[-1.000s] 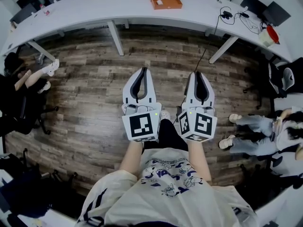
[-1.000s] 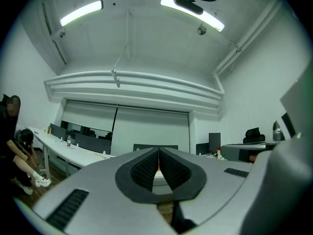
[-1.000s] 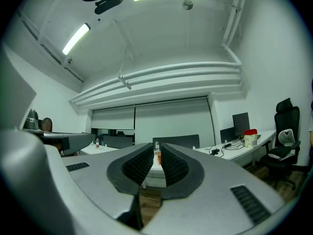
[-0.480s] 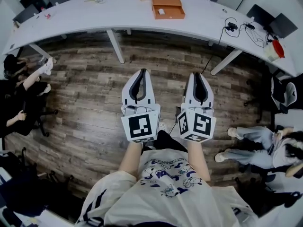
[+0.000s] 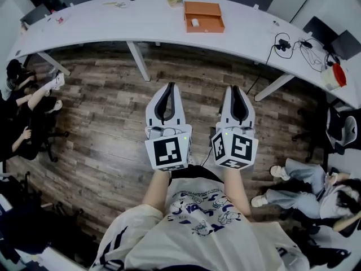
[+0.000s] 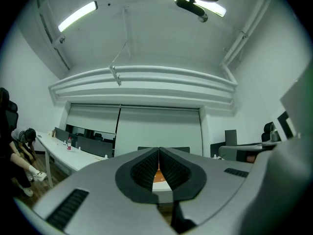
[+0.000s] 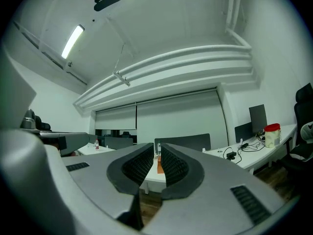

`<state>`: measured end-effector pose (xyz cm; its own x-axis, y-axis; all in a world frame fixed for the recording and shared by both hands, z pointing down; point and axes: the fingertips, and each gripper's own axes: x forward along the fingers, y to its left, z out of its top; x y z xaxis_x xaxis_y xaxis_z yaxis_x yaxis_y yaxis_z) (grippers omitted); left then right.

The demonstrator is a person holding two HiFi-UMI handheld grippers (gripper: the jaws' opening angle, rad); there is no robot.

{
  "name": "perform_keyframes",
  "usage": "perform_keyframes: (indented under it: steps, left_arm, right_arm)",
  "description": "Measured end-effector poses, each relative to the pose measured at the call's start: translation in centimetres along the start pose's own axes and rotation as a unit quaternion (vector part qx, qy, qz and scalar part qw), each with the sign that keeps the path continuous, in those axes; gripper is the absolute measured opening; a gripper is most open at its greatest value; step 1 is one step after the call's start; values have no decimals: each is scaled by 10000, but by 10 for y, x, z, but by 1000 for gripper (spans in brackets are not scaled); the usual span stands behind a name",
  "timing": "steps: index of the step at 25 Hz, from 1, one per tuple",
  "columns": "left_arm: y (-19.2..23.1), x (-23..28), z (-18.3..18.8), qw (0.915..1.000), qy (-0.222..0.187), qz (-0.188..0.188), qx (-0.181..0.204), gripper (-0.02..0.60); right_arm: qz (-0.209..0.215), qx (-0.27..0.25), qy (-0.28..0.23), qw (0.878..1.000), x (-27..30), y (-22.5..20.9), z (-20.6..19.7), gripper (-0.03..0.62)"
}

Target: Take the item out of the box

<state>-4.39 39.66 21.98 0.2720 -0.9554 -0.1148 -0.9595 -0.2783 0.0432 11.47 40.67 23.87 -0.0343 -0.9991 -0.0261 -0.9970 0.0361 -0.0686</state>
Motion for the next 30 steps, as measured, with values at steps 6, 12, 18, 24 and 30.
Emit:
perform_keyframes:
  steps: [6,12,18,24,30]
  left_arm:
    - [-5,24,-13,9998,202,18,74,20]
    - [-2,43,-19,9997,245,62,40,20]
    - [9,73,-29,9995,311,89,48,20]
    - [19,117,-31,9994,347,-24,32,20]
    - [41,168,-34,9993,359,-89,38,20]
  right_arm:
    - [9,53,128,9999,26,-12,-9,61]
    - [40,96,228,9997,48,-16,-17,61]
    - [83,102,291,9995,78,-14,-24,61]
    - [-15,116,331,9994,121,-18,-26,62]
    - [-86,118,286,9995,171,-14,-22,61]
